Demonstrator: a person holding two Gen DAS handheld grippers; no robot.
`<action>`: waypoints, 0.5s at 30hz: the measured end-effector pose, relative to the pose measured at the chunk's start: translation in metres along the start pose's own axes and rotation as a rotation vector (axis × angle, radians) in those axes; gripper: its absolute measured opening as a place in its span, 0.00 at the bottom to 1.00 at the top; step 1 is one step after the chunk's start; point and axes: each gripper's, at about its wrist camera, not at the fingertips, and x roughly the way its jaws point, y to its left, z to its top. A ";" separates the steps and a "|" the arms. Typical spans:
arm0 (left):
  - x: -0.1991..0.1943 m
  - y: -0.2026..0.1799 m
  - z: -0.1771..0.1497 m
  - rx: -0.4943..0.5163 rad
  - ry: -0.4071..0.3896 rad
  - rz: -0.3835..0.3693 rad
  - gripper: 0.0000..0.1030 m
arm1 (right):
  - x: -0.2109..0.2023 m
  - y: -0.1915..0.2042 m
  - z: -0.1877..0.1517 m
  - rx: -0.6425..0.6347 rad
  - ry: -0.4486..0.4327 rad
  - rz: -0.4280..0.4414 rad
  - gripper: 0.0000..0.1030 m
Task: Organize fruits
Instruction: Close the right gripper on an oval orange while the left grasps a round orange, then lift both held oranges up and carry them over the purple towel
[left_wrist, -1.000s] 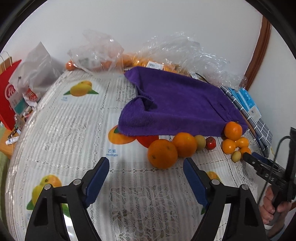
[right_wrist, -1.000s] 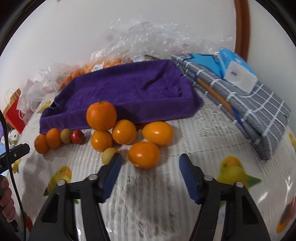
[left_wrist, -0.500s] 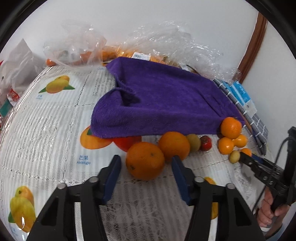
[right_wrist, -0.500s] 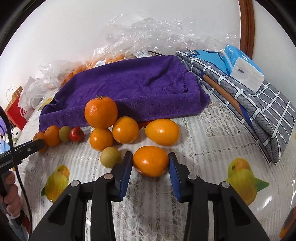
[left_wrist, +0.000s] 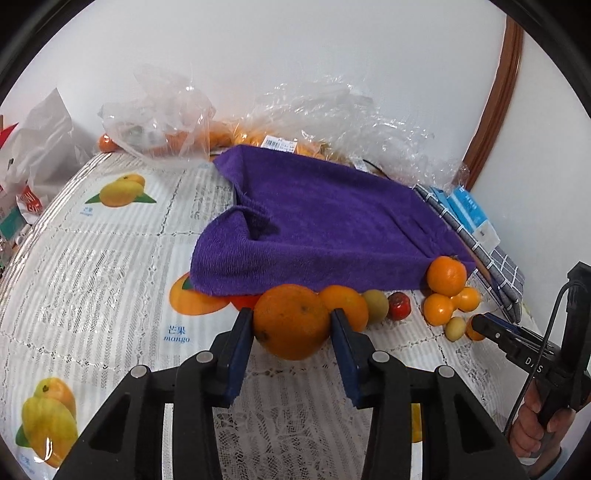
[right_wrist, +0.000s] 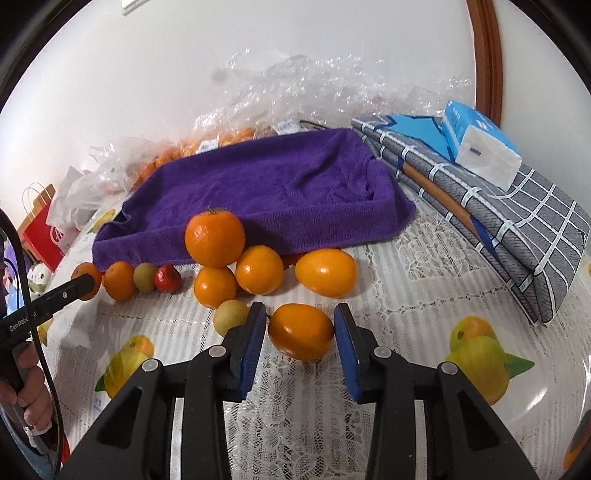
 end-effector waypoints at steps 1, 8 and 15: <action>-0.001 0.000 0.000 0.003 -0.003 0.003 0.39 | -0.001 -0.001 0.000 0.004 -0.007 0.001 0.37; -0.006 0.002 0.001 -0.014 -0.032 -0.009 0.39 | -0.004 -0.006 -0.001 0.026 -0.018 -0.031 0.37; -0.007 0.003 0.001 -0.034 -0.033 -0.034 0.39 | -0.012 -0.007 -0.008 0.038 -0.027 -0.036 0.36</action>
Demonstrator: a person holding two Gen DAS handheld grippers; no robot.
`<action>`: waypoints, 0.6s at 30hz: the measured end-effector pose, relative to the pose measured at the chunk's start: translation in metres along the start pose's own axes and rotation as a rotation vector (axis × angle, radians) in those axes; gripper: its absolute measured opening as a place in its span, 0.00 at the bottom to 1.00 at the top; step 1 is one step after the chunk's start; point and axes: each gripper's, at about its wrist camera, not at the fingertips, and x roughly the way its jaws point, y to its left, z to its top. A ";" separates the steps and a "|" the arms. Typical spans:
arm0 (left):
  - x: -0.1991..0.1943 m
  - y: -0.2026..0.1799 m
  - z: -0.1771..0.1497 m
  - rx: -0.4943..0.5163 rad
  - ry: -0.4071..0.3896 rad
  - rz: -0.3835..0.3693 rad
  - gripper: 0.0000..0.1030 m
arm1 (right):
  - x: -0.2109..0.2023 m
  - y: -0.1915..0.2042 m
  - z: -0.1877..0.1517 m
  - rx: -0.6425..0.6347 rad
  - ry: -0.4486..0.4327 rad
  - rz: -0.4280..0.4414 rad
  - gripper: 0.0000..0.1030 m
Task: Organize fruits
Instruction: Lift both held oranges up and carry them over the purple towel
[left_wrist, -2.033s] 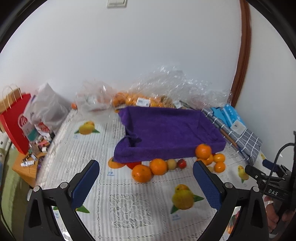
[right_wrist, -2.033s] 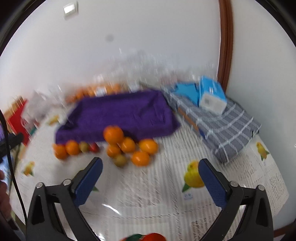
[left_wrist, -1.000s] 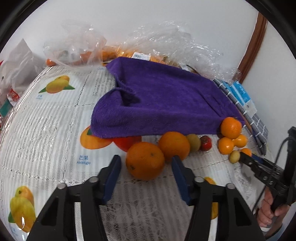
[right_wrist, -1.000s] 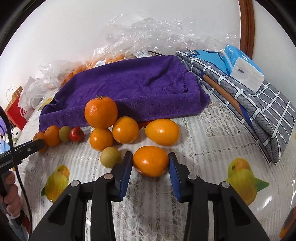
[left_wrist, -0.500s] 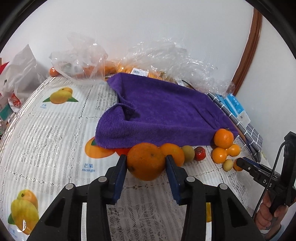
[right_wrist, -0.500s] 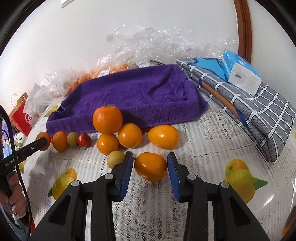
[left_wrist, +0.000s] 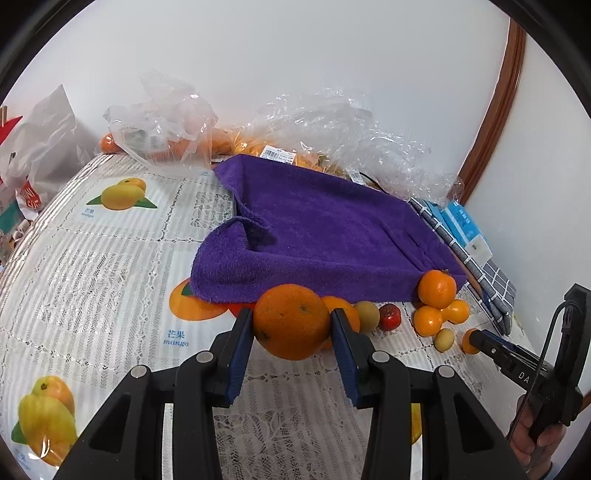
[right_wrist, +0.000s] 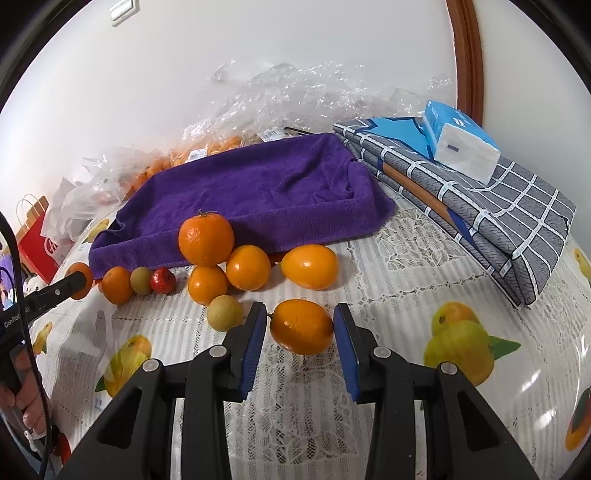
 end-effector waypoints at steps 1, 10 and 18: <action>-0.001 -0.001 0.000 0.005 -0.004 0.000 0.39 | -0.001 0.000 0.000 0.002 -0.002 -0.003 0.36; -0.008 -0.007 -0.002 0.034 -0.039 0.009 0.39 | -0.020 0.004 0.001 0.001 -0.017 0.005 0.36; -0.016 -0.009 0.003 0.041 -0.071 0.033 0.39 | -0.037 0.012 0.024 -0.015 -0.074 0.030 0.36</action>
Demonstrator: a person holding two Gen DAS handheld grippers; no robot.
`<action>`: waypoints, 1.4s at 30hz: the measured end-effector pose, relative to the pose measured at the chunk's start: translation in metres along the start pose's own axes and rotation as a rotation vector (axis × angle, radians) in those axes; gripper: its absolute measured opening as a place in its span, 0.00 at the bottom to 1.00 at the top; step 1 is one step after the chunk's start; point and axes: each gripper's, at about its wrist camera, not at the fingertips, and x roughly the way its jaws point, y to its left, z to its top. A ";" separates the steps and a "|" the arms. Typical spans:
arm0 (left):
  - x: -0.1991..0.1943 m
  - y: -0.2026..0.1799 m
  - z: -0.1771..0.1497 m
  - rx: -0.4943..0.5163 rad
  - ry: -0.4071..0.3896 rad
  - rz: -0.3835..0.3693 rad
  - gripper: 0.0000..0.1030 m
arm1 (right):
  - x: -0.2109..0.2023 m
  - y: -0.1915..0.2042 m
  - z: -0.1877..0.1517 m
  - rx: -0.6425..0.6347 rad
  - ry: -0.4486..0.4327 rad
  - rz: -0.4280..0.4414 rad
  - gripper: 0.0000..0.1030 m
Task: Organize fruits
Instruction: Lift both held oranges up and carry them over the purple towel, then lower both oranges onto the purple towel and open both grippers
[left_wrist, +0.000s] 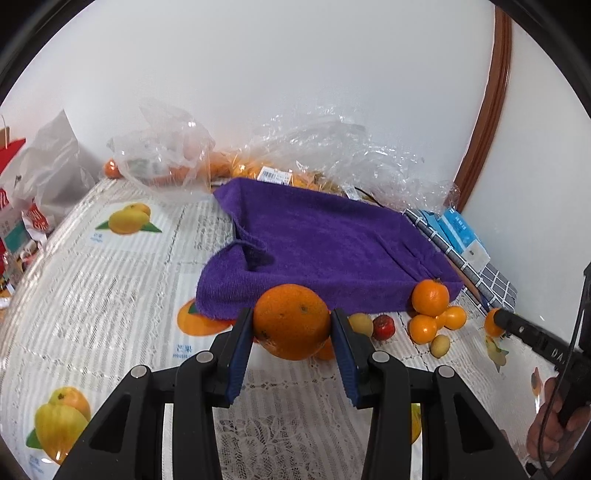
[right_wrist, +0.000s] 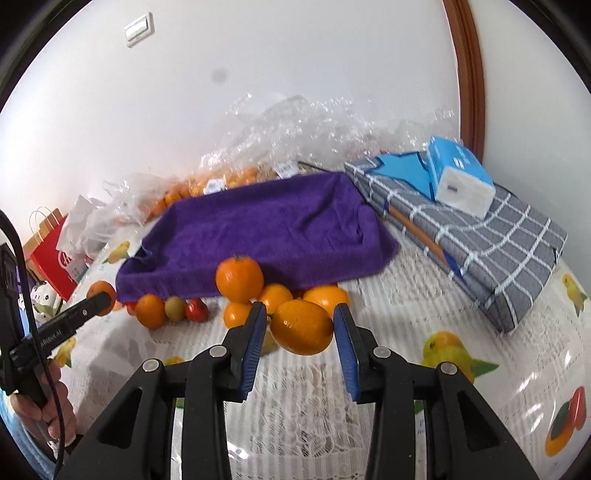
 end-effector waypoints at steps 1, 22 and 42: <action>-0.002 0.000 0.002 -0.005 -0.005 0.011 0.39 | -0.001 0.001 0.004 -0.005 -0.006 0.002 0.36; 0.036 -0.033 0.104 -0.025 -0.031 0.058 0.39 | 0.042 0.022 0.109 -0.067 -0.134 0.078 0.36; 0.119 -0.017 0.081 -0.066 0.121 0.039 0.39 | 0.141 0.003 0.097 -0.057 0.031 0.050 0.36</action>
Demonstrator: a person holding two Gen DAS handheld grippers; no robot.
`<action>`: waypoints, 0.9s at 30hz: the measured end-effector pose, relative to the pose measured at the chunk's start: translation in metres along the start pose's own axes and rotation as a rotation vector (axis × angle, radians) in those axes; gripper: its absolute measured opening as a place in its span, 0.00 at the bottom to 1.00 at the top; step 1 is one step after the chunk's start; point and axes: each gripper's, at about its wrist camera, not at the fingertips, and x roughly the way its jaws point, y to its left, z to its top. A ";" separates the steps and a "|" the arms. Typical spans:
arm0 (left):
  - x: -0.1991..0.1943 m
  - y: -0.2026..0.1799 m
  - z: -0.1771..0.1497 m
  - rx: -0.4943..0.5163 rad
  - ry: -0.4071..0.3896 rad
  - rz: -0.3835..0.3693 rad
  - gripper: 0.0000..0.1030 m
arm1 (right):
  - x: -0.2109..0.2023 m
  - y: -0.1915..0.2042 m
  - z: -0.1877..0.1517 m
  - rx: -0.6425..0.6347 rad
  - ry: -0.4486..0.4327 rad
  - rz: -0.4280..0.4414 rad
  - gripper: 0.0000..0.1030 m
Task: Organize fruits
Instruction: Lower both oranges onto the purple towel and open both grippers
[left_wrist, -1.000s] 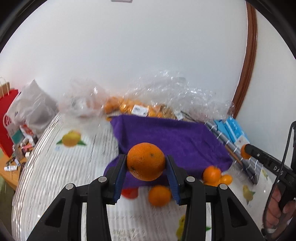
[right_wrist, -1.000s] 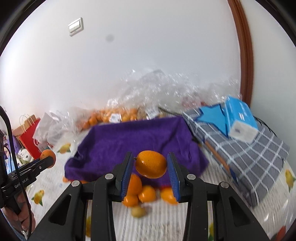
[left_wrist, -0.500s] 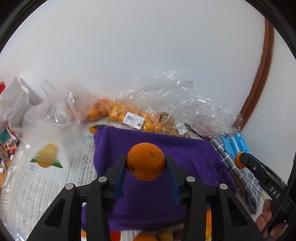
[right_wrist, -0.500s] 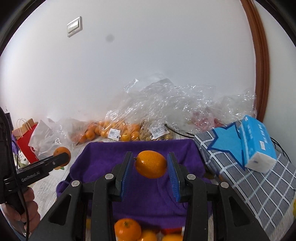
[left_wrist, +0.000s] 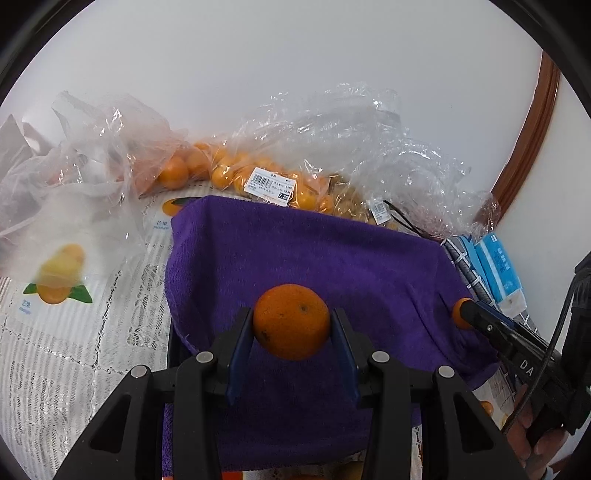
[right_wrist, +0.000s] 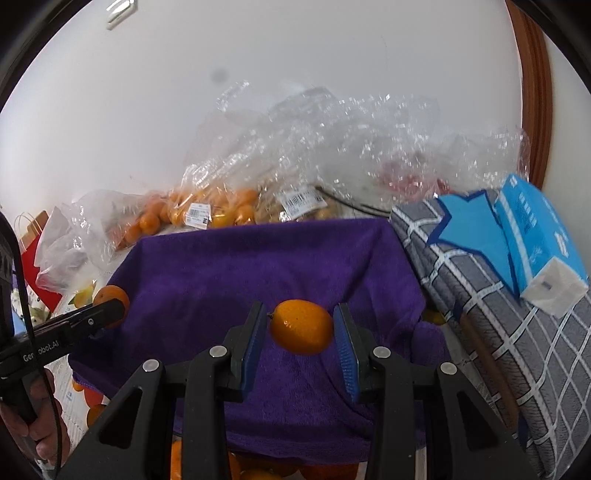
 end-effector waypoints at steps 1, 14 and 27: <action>0.002 0.000 -0.001 0.000 0.005 0.002 0.39 | 0.002 -0.003 -0.001 0.011 0.007 0.006 0.36; 0.014 -0.001 -0.005 0.029 0.037 0.032 0.39 | 0.018 -0.014 -0.010 0.036 0.081 0.004 0.36; 0.018 -0.007 -0.009 0.074 0.041 0.061 0.39 | 0.024 -0.015 -0.009 0.051 0.105 0.014 0.37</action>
